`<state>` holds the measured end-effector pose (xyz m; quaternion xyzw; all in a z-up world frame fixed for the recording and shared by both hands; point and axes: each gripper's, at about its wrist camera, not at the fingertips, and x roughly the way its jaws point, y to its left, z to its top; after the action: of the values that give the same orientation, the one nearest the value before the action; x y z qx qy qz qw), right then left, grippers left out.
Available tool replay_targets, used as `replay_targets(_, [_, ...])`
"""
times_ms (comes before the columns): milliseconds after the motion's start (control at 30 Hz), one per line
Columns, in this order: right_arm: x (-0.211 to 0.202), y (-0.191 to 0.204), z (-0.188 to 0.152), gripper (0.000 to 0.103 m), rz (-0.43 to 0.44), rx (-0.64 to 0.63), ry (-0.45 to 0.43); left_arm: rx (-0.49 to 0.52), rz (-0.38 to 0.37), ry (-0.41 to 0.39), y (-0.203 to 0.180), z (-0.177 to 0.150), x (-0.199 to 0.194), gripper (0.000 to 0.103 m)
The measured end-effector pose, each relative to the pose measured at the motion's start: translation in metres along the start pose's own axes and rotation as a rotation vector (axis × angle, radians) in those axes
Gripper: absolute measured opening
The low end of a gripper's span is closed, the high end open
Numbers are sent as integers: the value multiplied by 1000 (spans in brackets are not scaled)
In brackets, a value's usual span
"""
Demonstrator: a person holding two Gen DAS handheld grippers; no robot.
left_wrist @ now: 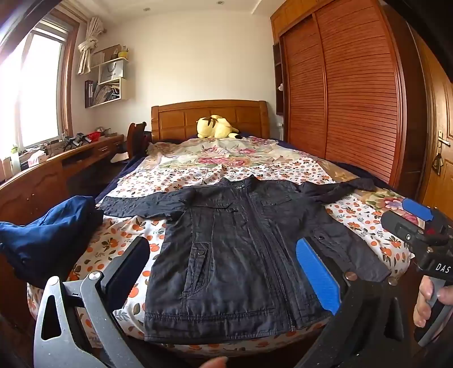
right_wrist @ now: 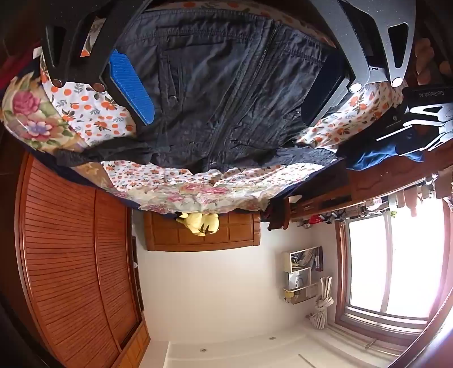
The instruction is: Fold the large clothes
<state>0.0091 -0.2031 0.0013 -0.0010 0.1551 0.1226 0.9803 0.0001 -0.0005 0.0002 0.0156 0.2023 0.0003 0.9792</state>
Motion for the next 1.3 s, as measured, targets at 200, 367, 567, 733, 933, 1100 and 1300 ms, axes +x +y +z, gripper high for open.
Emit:
replay_targets(200, [-2,2,-1,103,2,-5,4,-2,0,0,-2,0,2,103])
replay_targets(367, [0,1,-1,103,11,11,-3,-5,-3,1,-6,1,5,103])
replay_targets(567, [-5,1,-1,103,11,14,-11,-10,-4,-6,1,0,0,103])
replay_targets(733, [-6,1,-1,103,11,13,-13,-10,-5,-8,1,0,-1,103])
replay_targets(933, [-7,2,0,103,12,12,-14,-9,-4,-9,1,0,-1,103])
replay_targets(1100, [-7,1,0,103,14,13,-12,-9,-4,-8,1,0,-1,103])
replay_targets(1300, [-5,1,-1,103,14,13,-6,-11,-4,-8,1,0,-1,103])
